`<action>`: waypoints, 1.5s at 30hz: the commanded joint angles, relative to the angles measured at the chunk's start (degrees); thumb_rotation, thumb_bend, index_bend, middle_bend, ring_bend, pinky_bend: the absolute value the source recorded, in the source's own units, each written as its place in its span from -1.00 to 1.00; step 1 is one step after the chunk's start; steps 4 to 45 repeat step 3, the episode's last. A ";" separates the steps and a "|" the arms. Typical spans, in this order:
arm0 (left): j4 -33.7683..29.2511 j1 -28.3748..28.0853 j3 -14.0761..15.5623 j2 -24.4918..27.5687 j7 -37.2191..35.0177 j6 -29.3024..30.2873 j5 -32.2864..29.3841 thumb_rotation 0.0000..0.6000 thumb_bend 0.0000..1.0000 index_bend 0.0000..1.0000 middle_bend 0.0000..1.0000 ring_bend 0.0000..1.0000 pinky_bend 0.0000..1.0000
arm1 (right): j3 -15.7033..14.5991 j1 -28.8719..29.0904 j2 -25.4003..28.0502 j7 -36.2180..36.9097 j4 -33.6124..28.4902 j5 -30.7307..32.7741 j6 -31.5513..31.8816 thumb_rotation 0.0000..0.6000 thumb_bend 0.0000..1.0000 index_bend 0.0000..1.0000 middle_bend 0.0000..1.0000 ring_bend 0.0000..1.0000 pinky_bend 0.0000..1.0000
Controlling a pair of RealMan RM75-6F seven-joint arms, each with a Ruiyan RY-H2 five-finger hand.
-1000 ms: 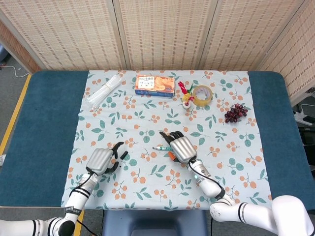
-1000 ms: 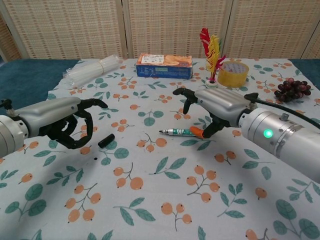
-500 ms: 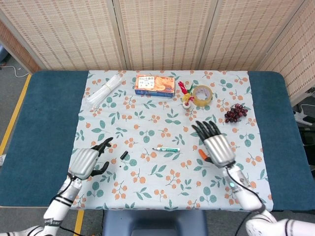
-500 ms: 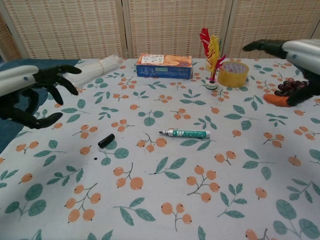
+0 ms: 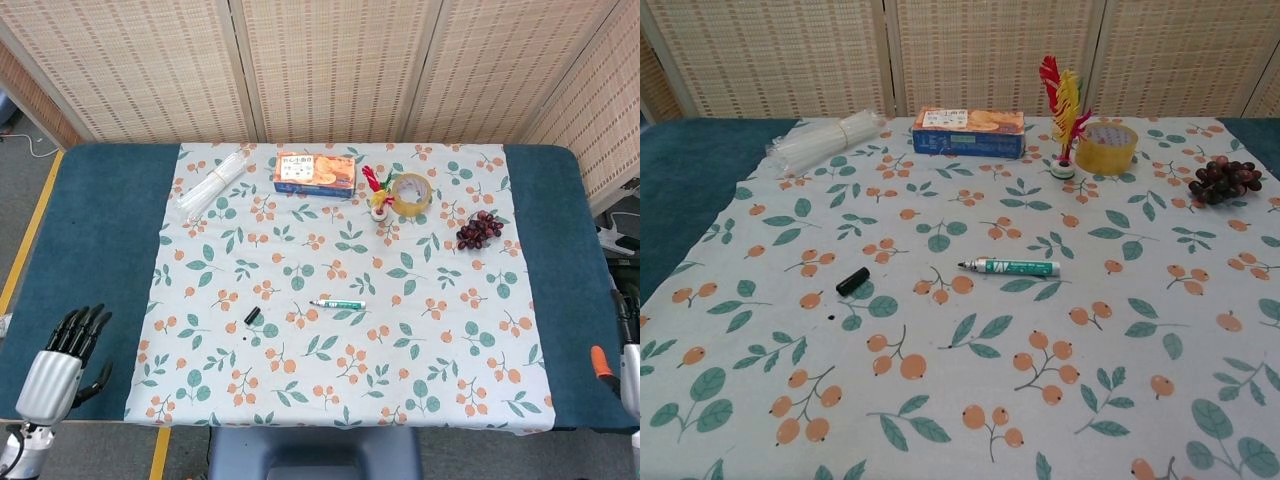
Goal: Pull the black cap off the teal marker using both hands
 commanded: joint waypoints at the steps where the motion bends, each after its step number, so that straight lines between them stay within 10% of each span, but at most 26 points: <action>1: -0.54 0.25 0.03 0.77 1.50 -1.49 -0.98 1.00 -0.13 -1.00 -1.00 -1.00 -0.84 | 0.25 -0.48 0.59 0.31 -0.49 -0.23 0.11 1.00 -0.53 -1.00 -1.00 -1.00 -1.00; 45: -1.59 0.44 -0.31 1.72 3.21 -2.89 -1.86 1.00 -0.13 -1.00 -1.00 -1.00 -0.84 | 0.65 -1.03 1.64 1.41 -1.49 -0.32 -0.02 1.00 -0.53 -1.00 -1.00 -1.00 -1.00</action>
